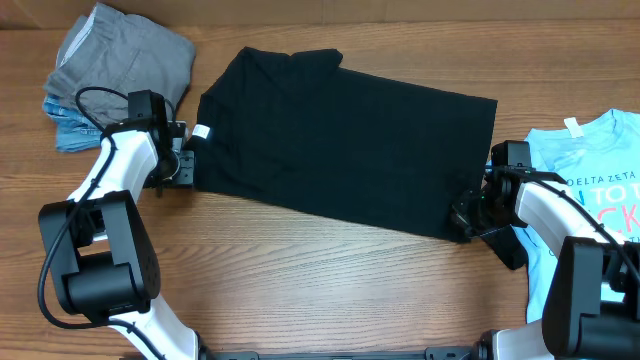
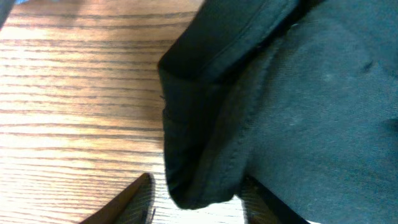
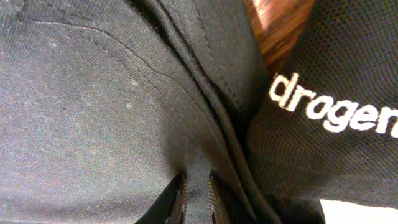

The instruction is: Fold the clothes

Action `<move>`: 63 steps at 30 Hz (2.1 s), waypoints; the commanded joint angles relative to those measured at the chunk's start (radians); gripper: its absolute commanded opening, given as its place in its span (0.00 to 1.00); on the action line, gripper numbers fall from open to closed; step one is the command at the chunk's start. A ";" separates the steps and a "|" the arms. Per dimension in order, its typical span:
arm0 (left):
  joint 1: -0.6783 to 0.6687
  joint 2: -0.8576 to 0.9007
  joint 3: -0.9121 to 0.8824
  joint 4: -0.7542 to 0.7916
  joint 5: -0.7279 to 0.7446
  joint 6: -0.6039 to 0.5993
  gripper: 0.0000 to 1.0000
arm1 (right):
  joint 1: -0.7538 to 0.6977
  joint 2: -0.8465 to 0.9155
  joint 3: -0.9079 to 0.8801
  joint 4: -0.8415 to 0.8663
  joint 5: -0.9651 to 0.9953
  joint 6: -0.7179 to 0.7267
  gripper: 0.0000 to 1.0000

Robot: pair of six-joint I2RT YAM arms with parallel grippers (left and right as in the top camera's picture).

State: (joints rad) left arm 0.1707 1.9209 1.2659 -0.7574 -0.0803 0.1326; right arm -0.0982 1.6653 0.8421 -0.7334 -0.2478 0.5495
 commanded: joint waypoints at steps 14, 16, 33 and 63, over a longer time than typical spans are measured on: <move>0.118 -0.084 0.334 -0.428 0.063 -0.164 0.89 | 0.005 -0.187 0.101 -0.138 -0.009 -0.079 0.41; 0.117 -0.133 0.358 -0.466 0.063 -0.173 0.91 | 0.005 -0.249 0.122 -0.154 -0.035 -0.082 0.46; 0.110 -0.356 0.316 -0.716 0.101 -0.267 0.97 | 0.005 -0.444 0.134 -0.195 -0.143 -0.078 0.65; 0.064 -0.286 -0.249 -0.046 0.267 -0.298 1.00 | 0.005 -0.052 0.127 -0.322 -0.122 0.002 0.69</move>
State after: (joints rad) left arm 0.2466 1.5909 1.0615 -0.8730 0.2321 -0.1341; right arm -0.0963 1.5948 0.9611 -1.0622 -0.3630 0.5388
